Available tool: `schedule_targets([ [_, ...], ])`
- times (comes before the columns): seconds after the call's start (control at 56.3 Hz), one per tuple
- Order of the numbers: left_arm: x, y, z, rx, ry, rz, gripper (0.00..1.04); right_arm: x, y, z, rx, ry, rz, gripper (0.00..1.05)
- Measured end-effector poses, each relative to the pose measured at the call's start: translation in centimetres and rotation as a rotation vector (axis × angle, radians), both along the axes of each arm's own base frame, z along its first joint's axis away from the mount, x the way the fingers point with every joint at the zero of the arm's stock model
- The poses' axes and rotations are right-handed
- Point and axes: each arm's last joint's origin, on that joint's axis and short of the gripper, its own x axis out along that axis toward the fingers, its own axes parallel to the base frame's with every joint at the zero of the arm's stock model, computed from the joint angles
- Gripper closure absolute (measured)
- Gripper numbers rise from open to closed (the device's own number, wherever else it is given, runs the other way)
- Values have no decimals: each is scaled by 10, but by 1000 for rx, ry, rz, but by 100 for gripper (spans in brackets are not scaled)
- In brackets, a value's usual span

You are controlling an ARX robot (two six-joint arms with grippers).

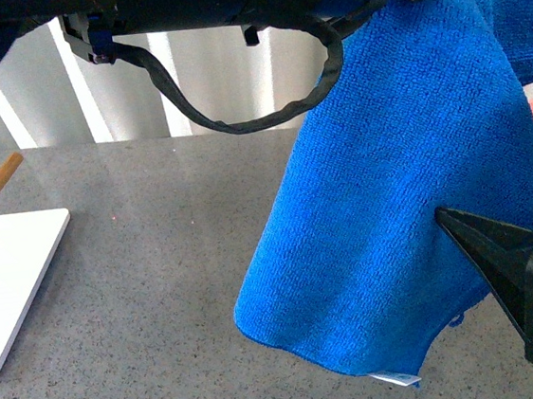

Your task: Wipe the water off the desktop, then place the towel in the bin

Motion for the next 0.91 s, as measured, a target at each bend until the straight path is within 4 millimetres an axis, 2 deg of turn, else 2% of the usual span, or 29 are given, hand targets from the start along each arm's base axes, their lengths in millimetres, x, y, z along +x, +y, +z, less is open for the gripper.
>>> schedule_targets([
  [0.231,-1,-1,0,-5,6,-5,101,24,4,-1,16,-1,23,7],
  [0.355,-1,-1,0,-11,13,-9,101,29,7,-3,34,-1,49,10],
  [0.444,-1,-2,0,-12,13,-12,101,32,10,-4,41,-5,62,22],
  [0.515,-2,-3,0,-12,14,-14,101,35,16,-7,41,-2,77,38],
  [0.622,-2,-3,0,-14,17,-14,101,37,22,-8,41,-3,85,52],
  [0.728,-2,-3,0,-18,21,-15,101,38,27,-6,59,-13,100,73],
  [0.906,-2,-3,0,-20,27,-16,101,38,28,-6,64,-11,99,97],
])
